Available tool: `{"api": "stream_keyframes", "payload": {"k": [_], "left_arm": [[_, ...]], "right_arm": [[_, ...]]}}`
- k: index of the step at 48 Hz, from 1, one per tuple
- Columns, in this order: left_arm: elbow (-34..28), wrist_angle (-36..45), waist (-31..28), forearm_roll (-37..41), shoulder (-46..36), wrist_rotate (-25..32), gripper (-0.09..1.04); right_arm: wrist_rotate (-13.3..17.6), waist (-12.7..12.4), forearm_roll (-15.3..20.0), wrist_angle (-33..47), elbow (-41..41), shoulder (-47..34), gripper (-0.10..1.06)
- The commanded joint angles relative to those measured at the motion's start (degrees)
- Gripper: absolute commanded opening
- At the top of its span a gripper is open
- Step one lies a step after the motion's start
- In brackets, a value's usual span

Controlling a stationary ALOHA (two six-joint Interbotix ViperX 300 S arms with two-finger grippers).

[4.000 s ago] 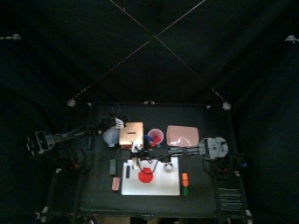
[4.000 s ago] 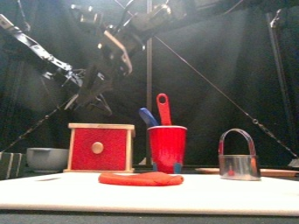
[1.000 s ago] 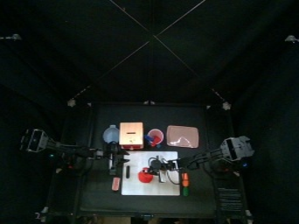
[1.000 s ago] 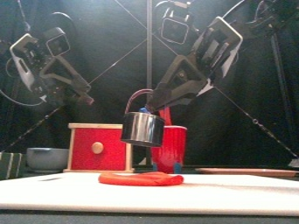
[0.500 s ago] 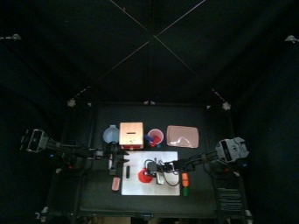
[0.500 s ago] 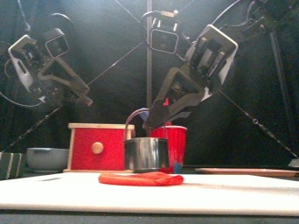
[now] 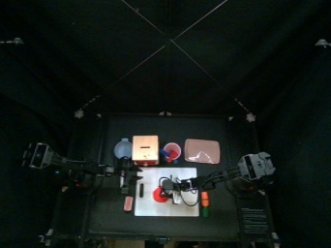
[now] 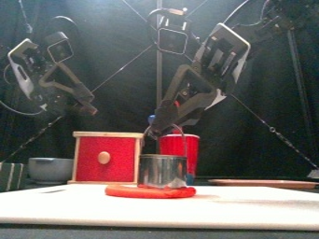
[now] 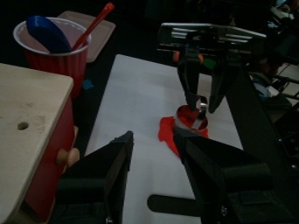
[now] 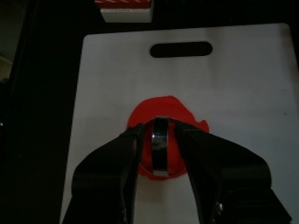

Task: Get the cutter from the drawer then cut the dough then place the extra dough in the bowl
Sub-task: Cut the dough

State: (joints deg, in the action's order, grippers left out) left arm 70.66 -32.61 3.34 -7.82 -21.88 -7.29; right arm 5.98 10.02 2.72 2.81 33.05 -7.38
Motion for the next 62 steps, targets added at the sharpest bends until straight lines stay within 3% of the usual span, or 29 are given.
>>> {"api": "stream_keyframes", "payload": {"k": [1, 18, 29, 40, 62], "left_arm": [[-0.5, -0.3, 0.1, -0.1, -0.4, 0.1, 0.8], [-0.5, -0.2, 0.1, -0.9, -0.4, 0.1, 0.8], [-0.4, -0.2, 0.1, -0.9, -0.4, 0.1, 0.8], [-0.3, -0.2, 0.1, -0.9, -0.4, 0.2, 0.8], [0.0, -0.2, 0.1, -0.9, -0.4, 0.1, 0.8]], "right_arm": [[-0.1, 0.0, -0.3, 0.3, -1.2, 1.8, 0.72], [-0.1, 0.0, -0.6, 0.3, -1.2, 1.5, 0.71], [-0.1, -0.2, -0.6, 0.3, -1.5, 1.3, 0.56], [-0.1, -0.2, -2.0, 0.3, -3.9, 1.2, 0.57], [0.2, -0.3, 1.0, -1.1, -3.9, 0.1, 0.57]]}}
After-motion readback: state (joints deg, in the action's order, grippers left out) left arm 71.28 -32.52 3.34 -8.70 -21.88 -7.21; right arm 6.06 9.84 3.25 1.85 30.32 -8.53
